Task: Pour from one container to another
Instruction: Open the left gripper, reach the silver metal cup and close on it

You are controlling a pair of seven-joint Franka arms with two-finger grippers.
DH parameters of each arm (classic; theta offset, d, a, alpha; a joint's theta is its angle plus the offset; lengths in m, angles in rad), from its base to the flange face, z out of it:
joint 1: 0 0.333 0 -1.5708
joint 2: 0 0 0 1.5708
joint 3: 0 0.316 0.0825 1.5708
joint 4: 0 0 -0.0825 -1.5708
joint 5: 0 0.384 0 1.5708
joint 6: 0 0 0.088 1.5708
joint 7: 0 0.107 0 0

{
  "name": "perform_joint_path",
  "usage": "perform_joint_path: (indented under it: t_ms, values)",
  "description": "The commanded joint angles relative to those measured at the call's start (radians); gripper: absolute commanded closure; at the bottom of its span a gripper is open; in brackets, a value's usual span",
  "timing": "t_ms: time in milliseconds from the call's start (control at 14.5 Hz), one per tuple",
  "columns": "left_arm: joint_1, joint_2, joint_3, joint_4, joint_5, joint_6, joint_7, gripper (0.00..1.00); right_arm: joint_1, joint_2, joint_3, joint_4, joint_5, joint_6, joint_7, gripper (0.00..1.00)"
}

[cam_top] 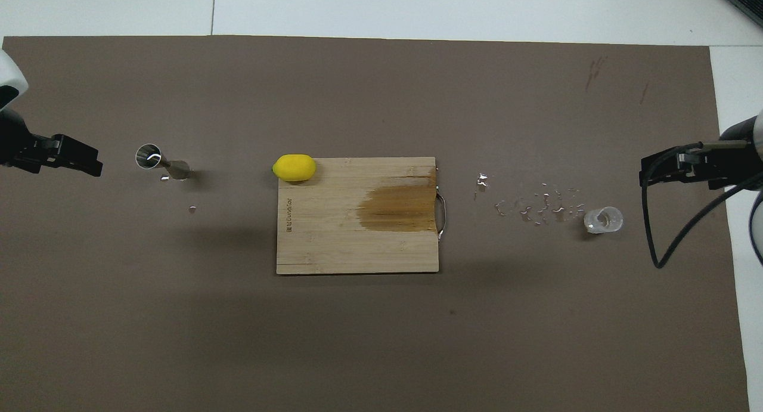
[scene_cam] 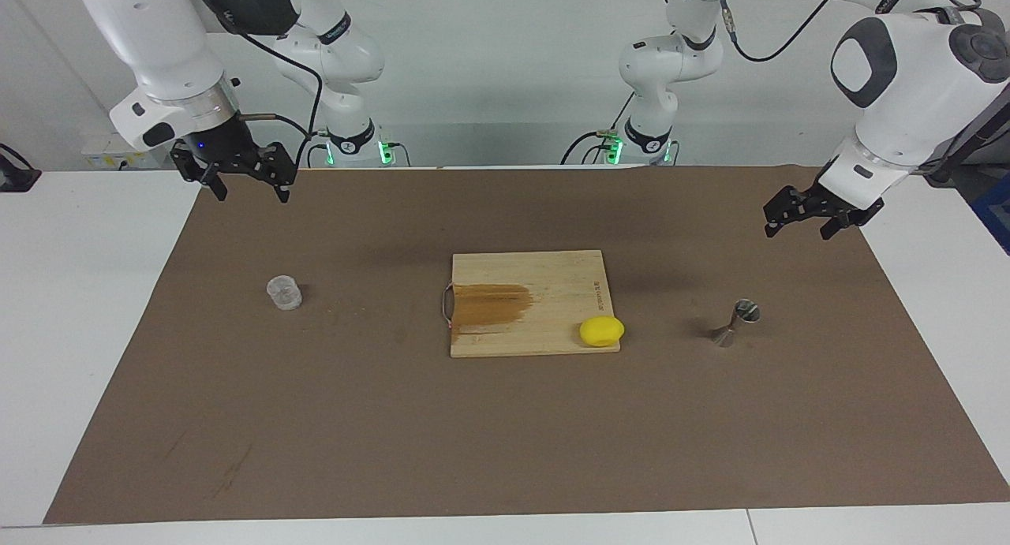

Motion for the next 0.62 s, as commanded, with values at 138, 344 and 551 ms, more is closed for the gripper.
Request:
perform_joint_path:
  t_ms: [138,344,551]
  values:
    - [-0.005,0.048,0.078,0.020,-0.192,-0.097,-0.299,0.00,0.004,-0.036,0.008,-0.006,0.008,-0.042,-0.025,0.00]
    - [0.002,0.047,0.129,-0.047,-0.396,-0.071,-0.555,0.00,0.004,-0.041,0.008,-0.006,0.008,-0.045,-0.019,0.00]
    - [0.004,0.038,0.184,-0.179,-0.644,0.122,-0.883,0.00,0.009,-0.041,0.010,-0.005,0.010,-0.045,0.048,0.00]
